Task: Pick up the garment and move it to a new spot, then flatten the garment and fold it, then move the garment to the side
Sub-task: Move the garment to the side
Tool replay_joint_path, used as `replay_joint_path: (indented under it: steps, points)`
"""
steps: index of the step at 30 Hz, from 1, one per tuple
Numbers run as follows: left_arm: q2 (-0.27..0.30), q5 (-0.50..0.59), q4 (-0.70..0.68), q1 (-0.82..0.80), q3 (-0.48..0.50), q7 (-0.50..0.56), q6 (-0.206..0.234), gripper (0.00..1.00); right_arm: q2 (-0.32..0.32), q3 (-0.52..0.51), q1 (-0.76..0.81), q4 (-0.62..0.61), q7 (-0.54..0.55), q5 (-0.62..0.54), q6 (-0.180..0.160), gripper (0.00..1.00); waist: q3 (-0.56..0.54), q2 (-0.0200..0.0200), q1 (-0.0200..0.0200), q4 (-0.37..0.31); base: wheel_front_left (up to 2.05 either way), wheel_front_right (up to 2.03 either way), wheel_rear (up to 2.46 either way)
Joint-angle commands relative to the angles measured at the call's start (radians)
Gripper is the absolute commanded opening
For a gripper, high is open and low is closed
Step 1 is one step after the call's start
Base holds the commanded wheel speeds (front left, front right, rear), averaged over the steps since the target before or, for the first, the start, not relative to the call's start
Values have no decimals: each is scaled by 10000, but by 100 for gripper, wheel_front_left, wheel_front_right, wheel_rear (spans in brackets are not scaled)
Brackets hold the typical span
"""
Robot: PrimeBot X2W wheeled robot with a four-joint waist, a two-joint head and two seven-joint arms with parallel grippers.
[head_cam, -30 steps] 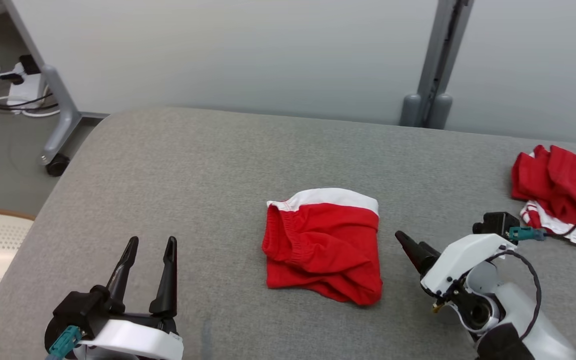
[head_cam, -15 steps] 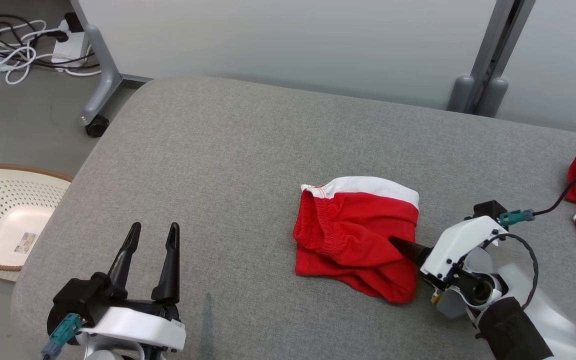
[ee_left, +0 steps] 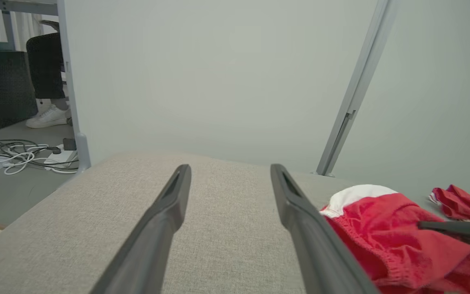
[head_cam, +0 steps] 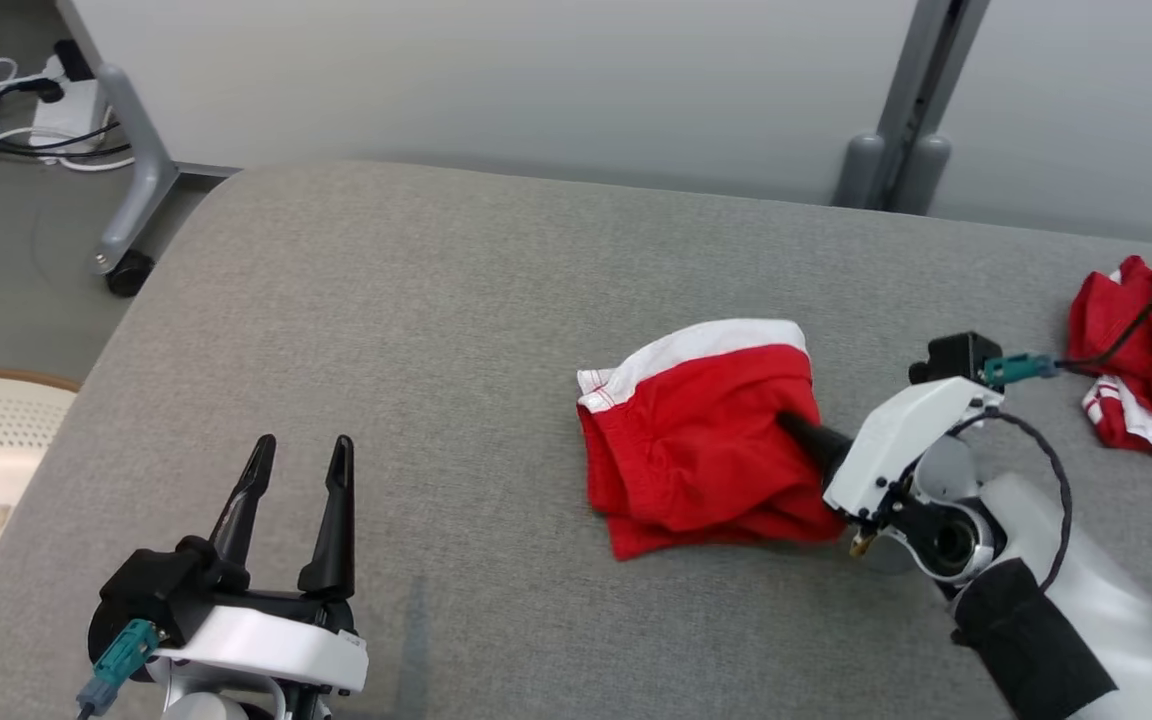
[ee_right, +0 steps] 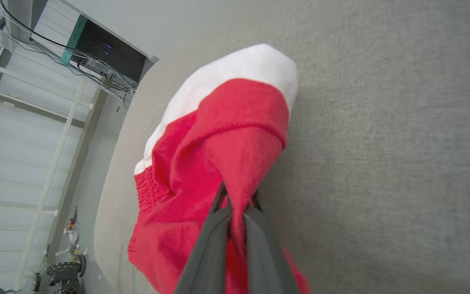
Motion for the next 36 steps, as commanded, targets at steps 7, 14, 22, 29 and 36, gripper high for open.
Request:
replay_joint_path:
  steps: [7,14,22,29,36]
  points:
    - [36,-80,-86,-205,-222,4,-55,100,-1572,1066,-924,-1302,7,-154,20,0,365,-1,0,-1333,0,0,0]
    - [38,63,-111,-681,-434,5,-61,100,-3097,1779,-2204,-2154,192,56,20,0,1198,-1,0,-1901,0,0,0]
    - [113,275,-100,-1195,-471,5,-82,100,-4218,1974,-3558,-2673,38,825,20,0,2227,-1,0,-2000,0,0,0]
    - [239,327,-162,-1577,-578,5,-82,100,-5071,2200,-4466,-3034,-189,1348,20,0,2888,-1,0,-1953,0,0,0]
    - [329,243,-122,-1527,-590,5,-84,100,-6114,3014,-4104,-2696,359,1449,18,0,2953,-1,0,-2038,0,0,0]
